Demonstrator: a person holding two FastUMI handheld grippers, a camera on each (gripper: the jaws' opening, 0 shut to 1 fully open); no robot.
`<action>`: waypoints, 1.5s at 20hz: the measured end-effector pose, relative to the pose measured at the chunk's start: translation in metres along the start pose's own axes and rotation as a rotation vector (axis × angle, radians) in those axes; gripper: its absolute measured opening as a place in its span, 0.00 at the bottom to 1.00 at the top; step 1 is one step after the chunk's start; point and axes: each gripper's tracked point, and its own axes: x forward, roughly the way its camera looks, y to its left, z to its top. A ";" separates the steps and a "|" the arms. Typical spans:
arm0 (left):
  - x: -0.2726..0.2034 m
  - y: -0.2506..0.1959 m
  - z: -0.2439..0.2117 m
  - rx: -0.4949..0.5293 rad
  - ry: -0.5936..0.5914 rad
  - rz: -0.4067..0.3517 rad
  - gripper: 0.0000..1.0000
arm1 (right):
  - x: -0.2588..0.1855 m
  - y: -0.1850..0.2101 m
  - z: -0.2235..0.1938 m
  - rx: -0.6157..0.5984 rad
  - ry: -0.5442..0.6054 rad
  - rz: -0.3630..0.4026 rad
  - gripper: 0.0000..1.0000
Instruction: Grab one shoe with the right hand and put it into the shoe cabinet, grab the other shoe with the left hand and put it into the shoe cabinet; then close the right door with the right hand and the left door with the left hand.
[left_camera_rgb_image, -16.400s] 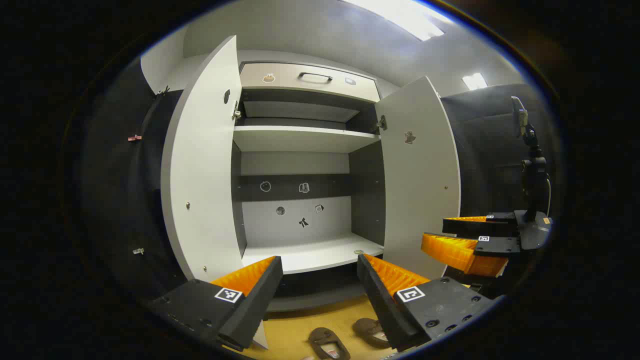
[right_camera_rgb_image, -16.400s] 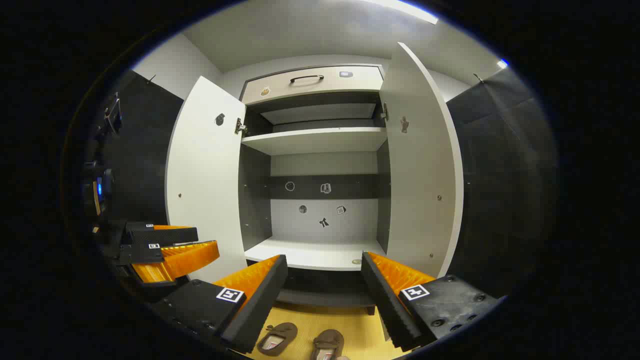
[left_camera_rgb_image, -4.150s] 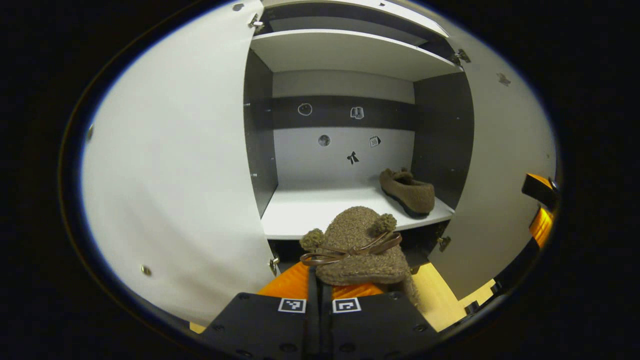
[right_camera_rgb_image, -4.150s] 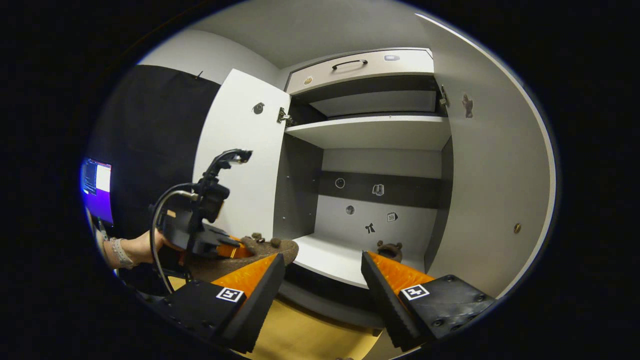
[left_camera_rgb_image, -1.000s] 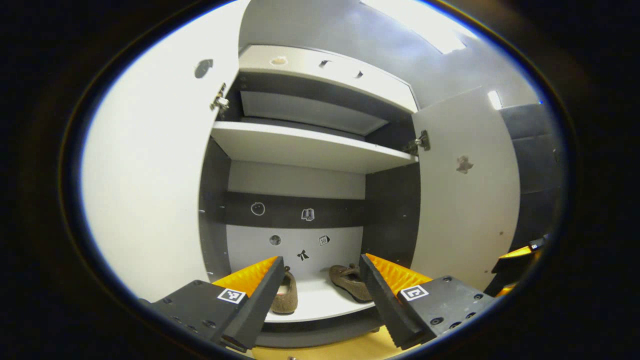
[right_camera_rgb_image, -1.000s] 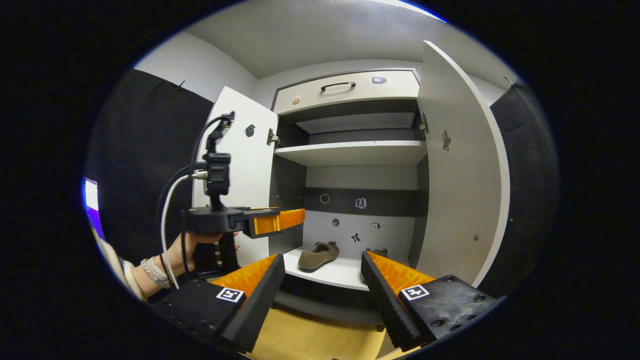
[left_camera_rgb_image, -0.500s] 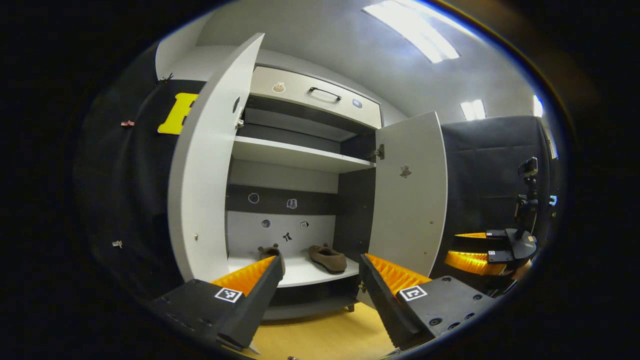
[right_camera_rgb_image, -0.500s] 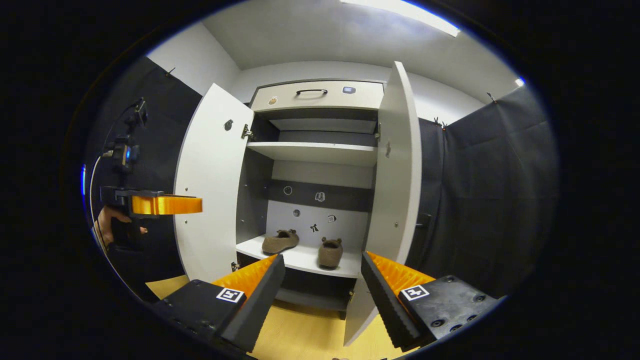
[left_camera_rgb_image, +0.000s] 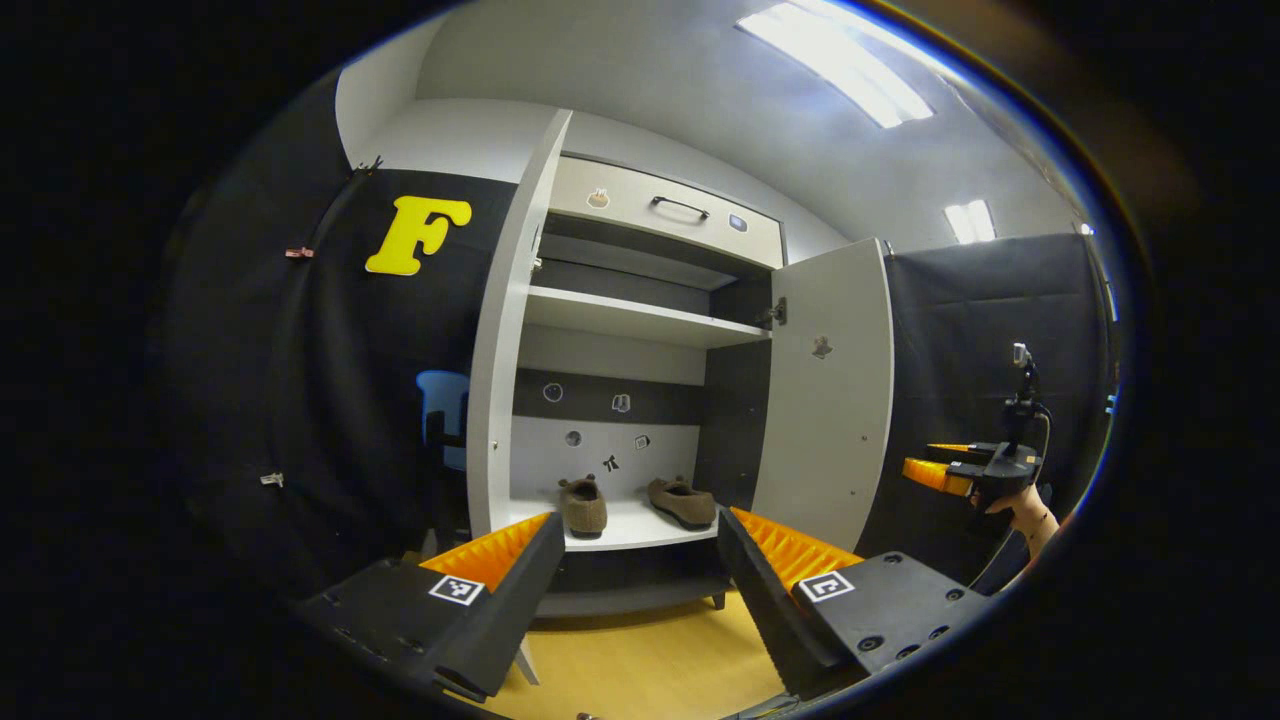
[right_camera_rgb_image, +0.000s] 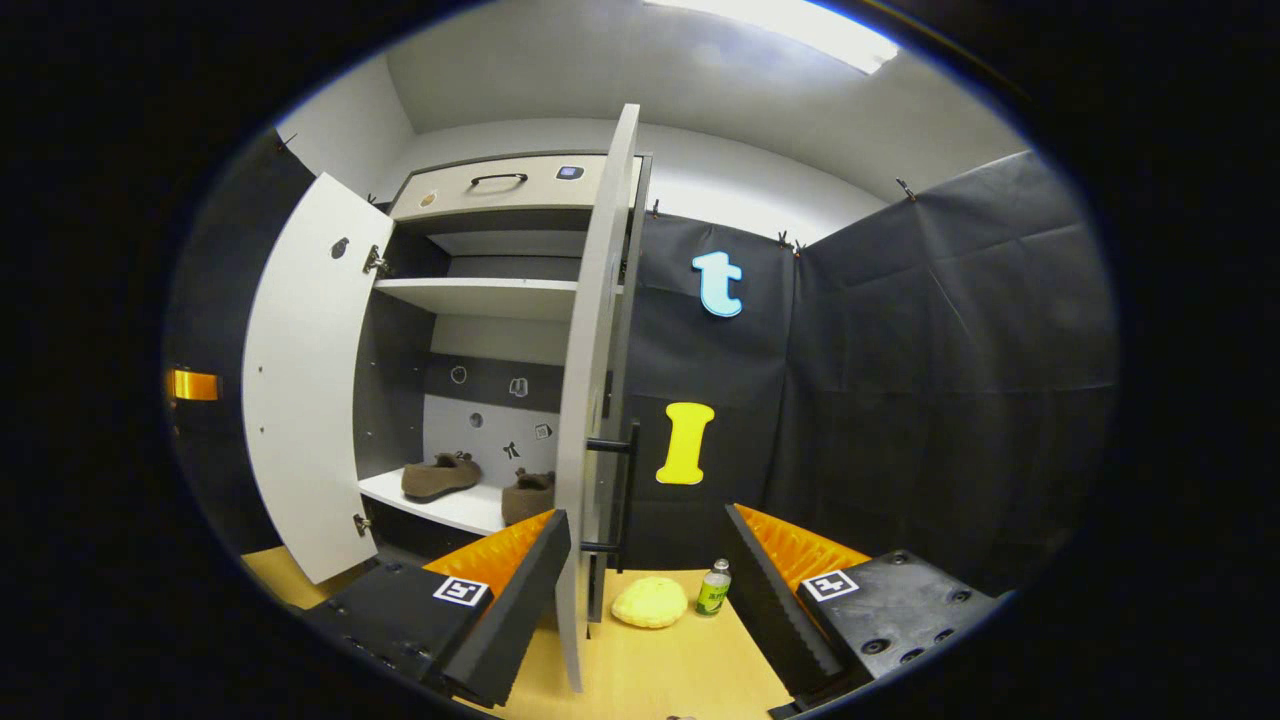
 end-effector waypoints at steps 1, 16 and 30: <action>0.000 0.000 0.000 -0.003 -0.001 0.011 0.97 | 0.009 -0.003 -0.001 -0.005 -0.001 0.010 0.98; 0.027 0.000 0.004 -0.088 -0.031 0.111 0.95 | 0.050 0.030 -0.020 0.101 0.022 0.312 0.95; -0.010 0.038 -0.002 0.005 0.018 0.254 0.95 | 0.103 0.151 -0.006 0.135 -0.030 0.397 1.00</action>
